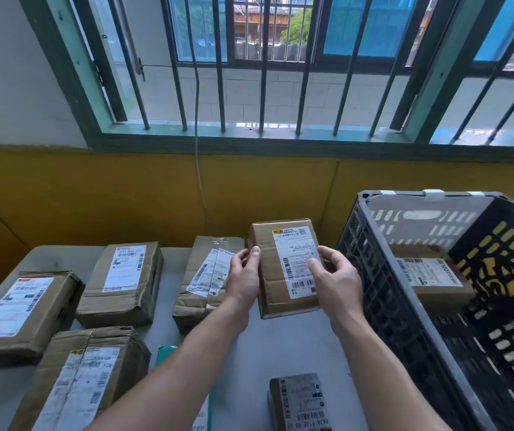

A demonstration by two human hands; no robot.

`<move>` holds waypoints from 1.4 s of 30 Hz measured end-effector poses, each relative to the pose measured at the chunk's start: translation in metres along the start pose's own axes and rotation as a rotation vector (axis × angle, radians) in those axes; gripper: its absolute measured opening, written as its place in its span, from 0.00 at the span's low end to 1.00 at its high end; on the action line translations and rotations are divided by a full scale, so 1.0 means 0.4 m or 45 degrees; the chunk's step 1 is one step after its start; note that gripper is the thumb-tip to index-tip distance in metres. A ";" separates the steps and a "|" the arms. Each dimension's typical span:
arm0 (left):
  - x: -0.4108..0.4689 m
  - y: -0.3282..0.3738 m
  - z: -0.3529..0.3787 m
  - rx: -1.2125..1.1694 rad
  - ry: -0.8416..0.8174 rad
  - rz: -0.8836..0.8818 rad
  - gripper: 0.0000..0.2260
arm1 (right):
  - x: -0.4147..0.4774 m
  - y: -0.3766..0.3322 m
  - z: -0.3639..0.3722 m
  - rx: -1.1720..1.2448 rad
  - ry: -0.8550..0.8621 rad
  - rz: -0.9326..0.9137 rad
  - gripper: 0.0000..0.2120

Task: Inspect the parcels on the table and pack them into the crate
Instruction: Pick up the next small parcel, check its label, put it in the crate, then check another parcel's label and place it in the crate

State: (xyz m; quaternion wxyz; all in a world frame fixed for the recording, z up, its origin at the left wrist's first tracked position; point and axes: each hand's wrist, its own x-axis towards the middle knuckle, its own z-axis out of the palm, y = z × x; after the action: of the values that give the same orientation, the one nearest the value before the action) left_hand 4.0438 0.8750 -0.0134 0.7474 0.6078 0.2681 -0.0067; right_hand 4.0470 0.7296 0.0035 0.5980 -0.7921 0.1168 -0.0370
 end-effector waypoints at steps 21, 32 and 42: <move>0.157 -0.126 0.063 0.177 -0.155 -0.228 0.20 | 0.163 0.144 0.062 -0.205 -0.029 0.320 0.18; 0.182 -0.146 0.074 0.271 -0.280 -0.263 0.19 | 0.188 0.187 0.077 -0.277 -0.085 0.401 0.20; 0.188 -0.141 0.066 0.229 -0.129 -0.205 0.17 | 0.182 0.165 0.086 -0.385 0.021 0.215 0.16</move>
State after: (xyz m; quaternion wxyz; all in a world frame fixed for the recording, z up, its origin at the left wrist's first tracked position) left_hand 4.0996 0.8599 -0.0920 0.6996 0.6477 0.2762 -0.1215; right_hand 4.1149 0.7281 -0.0750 0.4721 -0.8600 0.1920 0.0246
